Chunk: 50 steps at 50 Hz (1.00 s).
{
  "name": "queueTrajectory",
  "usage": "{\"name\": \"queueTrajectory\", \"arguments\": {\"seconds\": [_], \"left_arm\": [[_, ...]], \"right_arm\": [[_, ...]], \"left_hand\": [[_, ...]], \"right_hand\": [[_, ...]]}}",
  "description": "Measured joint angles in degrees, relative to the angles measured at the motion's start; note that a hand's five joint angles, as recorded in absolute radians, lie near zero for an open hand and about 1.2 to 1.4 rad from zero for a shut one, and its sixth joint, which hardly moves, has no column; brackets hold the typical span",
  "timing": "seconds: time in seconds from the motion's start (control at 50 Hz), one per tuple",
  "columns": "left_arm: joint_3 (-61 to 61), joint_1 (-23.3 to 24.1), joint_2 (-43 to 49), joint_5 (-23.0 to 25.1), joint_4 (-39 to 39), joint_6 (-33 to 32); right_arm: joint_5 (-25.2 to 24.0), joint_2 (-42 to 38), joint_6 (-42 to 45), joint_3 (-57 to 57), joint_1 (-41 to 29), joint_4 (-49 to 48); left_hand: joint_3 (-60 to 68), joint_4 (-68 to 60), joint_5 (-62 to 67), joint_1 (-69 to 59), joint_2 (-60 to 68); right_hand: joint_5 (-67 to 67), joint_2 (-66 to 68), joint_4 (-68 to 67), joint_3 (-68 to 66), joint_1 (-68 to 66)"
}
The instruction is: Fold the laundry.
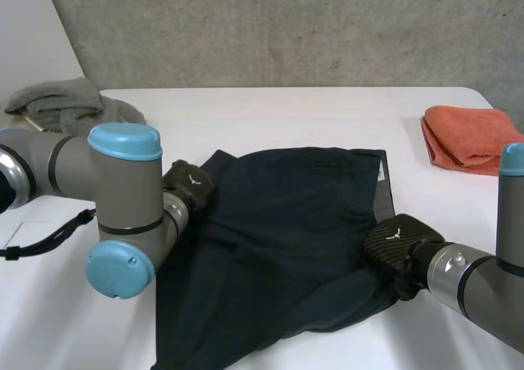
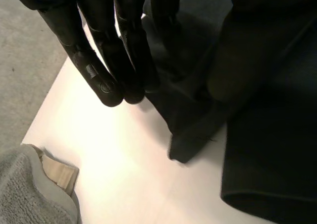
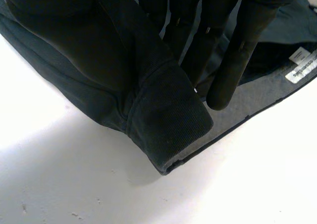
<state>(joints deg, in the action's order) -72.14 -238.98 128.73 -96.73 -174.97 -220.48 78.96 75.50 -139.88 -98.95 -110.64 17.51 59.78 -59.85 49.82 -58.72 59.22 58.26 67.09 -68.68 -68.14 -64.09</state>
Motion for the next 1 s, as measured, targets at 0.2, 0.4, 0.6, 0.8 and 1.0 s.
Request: {"name": "queueTrajectory", "arguments": {"seconds": [0.2, 0.4, 0.6, 0.8, 1.0], "left_arm": [[-2.7, -0.3, -6.3, 0.0, -0.8, 9.0], [-20.0, -0.9, -25.1, 2.1, 4.7, 21.2], [-37.2, -0.4, -37.1, 6.3, 10.2, 27.3], [-41.3, 2.2, -34.5, 7.4, 9.3, 28.0], [-39.6, 4.9, -30.3, 5.8, 8.1, 27.0]], "right_arm": [[0.3, 0.8, -0.6, 0.0, 0.3, -0.1], [0.0, 2.9, -7.4, 0.5, 1.0, -0.6], [0.1, 3.7, -15.8, 1.4, 1.9, -1.3], [0.4, 3.9, -17.0, 1.5, 2.4, -1.4], [0.1, 5.2, -12.8, 0.4, 3.1, 2.3]], "left_hand": [[-40.1, 40.7, -41.3, 38.6, -40.1], [-40.1, 41.2, -41.8, 38.8, -40.7], [-40.0, 41.1, -40.1, 38.7, -39.7], [-37.7, 37.9, -37.5, 36.7, -37.0], [8.2, -8.4, 8.0, -7.1, 9.2]], "right_hand": [[0.0, 0.0, 0.0, 0.0, 0.0], [0.0, 0.0, 0.0, 0.0, 0.0], [0.0, 0.0, 0.0, 0.0, 0.0], [0.0, 0.0, 0.0, 0.0, 0.0], [0.0, 0.0, 0.0, 0.0, 0.0]]}}
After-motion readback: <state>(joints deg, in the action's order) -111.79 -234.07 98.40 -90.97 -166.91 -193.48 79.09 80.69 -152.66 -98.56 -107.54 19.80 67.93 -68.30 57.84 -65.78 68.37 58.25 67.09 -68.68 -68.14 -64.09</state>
